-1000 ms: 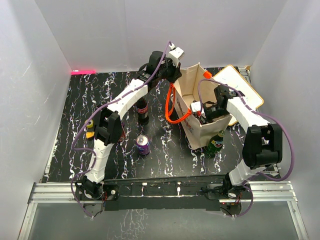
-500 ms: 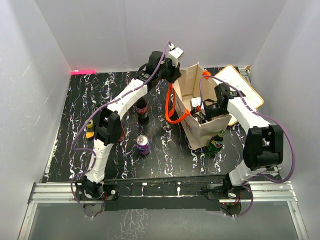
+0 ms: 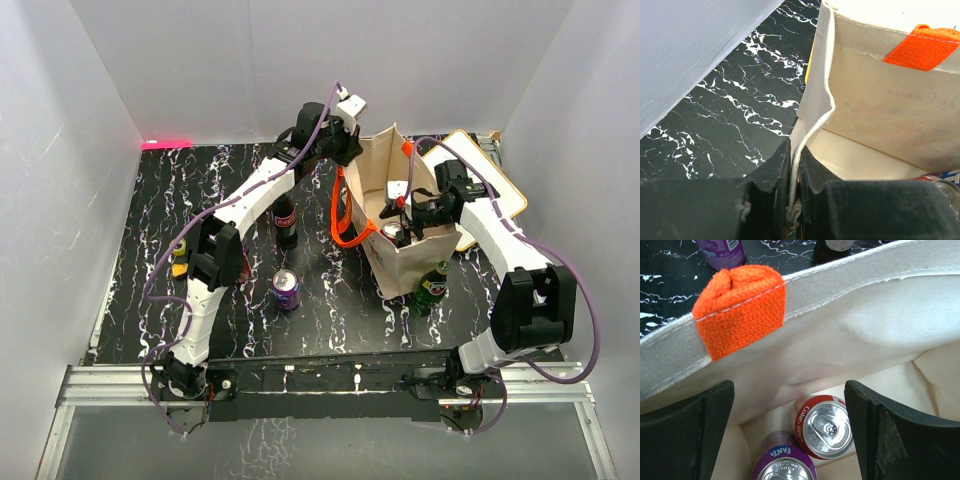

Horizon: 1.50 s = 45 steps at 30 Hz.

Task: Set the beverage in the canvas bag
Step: Pick up the drink from the center of the board.

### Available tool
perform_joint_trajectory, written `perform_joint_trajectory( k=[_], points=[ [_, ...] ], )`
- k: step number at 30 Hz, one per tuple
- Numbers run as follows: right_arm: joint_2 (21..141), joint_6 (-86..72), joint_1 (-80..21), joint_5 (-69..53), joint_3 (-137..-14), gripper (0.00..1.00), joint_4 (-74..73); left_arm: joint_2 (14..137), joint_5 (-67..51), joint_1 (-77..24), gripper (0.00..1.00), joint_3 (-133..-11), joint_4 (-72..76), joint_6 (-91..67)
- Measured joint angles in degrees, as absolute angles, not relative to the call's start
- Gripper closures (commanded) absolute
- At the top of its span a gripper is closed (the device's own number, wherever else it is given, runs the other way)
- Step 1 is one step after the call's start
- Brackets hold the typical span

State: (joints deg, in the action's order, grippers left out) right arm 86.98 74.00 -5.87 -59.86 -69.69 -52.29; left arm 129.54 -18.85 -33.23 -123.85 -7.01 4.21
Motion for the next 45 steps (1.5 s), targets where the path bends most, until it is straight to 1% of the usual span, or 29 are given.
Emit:
perform_joint_trajectory(
  k=[9,14,21,28,33,40,42,44,45],
  points=[
    [83.6,60.3,-5.9,-59.8,-69.7,0.06,-42.5,129.5,-19.1,-33.2,1.0,-123.7,-6.8,3.4],
    [81.6,51.1,-5.9,-58.4,-69.7,0.06,-34.4,129.5,-19.1,-33.2,1.0,-123.7,-6.8,3.4],
    [79.1,40.3,-5.9,-54.6,-70.1,0.06,-28.3,129.5,-18.9,-33.2,1.0,-123.7,-6.7,3.0],
    [74.7,33.0,-6.0,-49.1,-71.8,0.06,-26.9,129.5,-18.5,-33.3,0.88,-123.7,-6.7,2.7],
    [70.7,29.1,-6.0,-45.2,-72.6,0.06,-27.2,129.5,-18.2,-33.3,0.68,-123.9,-6.5,1.8],
    [66.3,26.9,-6.0,-39.4,-72.8,0.06,-30.1,129.5,-18.0,-33.6,0.5,-124.2,-6.5,0.0],
    [64.9,26.9,-6.0,-37.3,-73.4,0.05,-32.9,129.4,-18.0,-33.6,0.42,-124.2,-6.5,-0.2],
    [63.5,26.9,-6.0,-35.7,-73.9,0.05,-35.2,129.3,-17.8,-33.7,0.38,-124.2,-6.5,-0.3],
    [62.6,26.9,-6.0,-34.9,-74.1,0.05,-36.6,129.2,-17.8,-33.7,0.32,-124.2,-6.5,-0.5]
  ],
)
